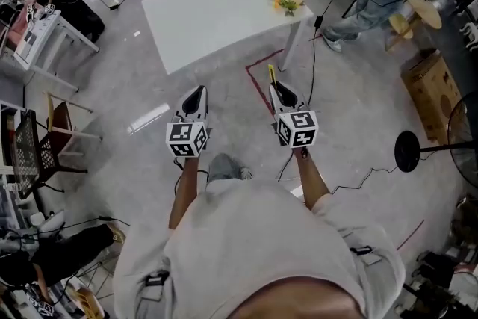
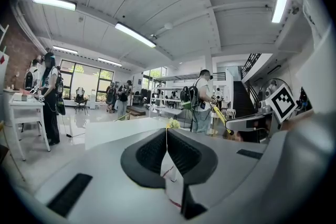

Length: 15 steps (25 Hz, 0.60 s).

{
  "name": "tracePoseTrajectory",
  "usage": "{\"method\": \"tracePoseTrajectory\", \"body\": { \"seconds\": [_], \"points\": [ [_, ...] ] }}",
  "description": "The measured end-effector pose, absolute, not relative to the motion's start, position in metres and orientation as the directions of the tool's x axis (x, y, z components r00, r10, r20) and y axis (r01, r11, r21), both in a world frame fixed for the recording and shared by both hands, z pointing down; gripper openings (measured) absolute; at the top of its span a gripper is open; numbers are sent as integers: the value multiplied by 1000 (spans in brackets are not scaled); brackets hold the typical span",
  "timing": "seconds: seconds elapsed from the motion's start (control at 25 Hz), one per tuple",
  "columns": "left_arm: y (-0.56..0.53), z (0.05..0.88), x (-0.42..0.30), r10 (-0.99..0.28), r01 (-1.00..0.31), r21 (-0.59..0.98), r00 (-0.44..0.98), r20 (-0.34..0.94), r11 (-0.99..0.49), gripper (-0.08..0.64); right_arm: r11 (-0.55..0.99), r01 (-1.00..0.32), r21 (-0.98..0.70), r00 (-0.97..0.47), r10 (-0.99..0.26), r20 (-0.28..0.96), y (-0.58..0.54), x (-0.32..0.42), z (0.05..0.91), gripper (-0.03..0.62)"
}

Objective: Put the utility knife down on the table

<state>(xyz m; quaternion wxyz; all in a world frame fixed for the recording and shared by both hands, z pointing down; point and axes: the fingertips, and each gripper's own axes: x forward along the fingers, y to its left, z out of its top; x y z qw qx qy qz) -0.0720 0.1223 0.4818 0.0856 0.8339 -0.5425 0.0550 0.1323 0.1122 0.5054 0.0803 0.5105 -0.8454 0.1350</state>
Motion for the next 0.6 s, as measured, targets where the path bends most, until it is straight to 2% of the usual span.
{"method": "tracePoseTrajectory", "body": {
  "seconds": [0.6],
  "points": [
    [10, 508, -78, -876, -898, 100, 439, 198, -428, 21, 426, -895, -134, -447, -845, 293, 6, 121, 523, 69]
  ]
}}
